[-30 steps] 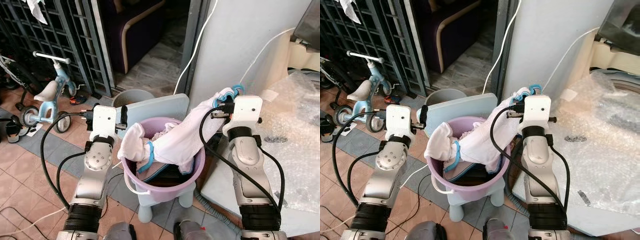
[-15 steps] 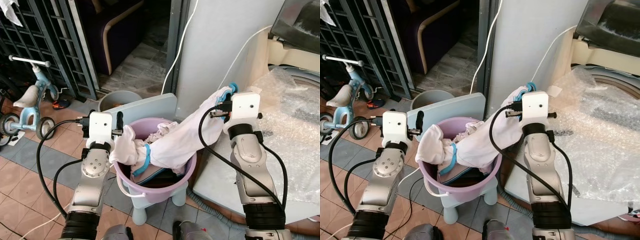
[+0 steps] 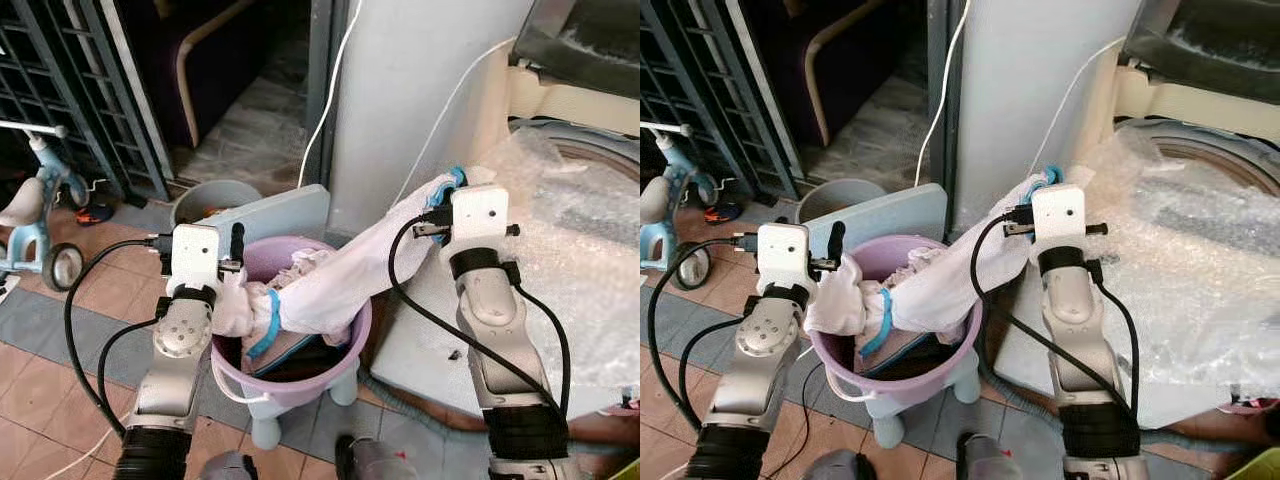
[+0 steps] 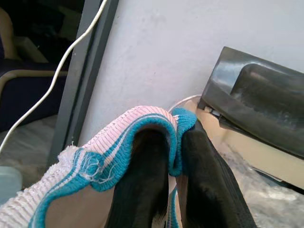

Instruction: Clothes washing

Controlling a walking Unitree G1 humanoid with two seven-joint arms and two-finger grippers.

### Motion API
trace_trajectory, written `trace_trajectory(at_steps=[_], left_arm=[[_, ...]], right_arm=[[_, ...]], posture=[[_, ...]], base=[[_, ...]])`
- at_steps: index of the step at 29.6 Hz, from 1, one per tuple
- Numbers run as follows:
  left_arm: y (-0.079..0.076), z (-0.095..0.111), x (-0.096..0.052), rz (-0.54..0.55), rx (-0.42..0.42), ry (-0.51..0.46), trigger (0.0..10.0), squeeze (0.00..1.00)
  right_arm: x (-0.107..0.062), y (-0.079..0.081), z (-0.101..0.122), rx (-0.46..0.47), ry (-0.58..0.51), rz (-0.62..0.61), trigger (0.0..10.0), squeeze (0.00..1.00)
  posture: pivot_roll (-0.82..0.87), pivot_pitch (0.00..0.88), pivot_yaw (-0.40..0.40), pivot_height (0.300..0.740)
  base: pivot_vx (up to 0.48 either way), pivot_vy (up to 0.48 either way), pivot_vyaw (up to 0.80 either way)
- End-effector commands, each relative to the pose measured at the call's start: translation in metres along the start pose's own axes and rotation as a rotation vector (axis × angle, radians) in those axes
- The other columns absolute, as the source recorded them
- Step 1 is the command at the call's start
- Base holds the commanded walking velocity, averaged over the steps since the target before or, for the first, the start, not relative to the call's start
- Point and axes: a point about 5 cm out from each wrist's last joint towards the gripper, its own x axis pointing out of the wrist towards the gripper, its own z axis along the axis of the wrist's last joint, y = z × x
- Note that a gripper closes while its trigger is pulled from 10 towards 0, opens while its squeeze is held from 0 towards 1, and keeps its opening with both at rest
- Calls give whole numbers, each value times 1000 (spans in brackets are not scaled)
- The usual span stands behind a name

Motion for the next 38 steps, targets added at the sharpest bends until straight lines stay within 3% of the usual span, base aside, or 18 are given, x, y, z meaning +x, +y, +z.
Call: trace_trajectory(at_steps=[1, 14, 22, 38], left_arm=[[-1, 3, -1, -8, -1, -6, 10000, 0], [0, 2, -3, 12, -16, 2, 10000, 0], [-2, 4, -1, 15, -16, 2, 10000, 0], [0, 4, -1, 23, -12, 8, 10000, 0]], right_arm=[[4, -9, 12, -14, -59, -39, 10000, 0], [7, -15, 9, -38, -57, -56, 10000, 0], [4, -10, 9, -25, -60, -46, 10000, 0], [5, -4, 8, -7, -58, -30, 10000, 0]], posture=[[-25, 55, -6, 740], [-25, 60, -5, 740], [-26, 60, 0, 740], [-17, 55, -4, 740]], base=[[0, -300, -788], [0, -181, -702], [0, 0, 0], [-263, 0, 0]])
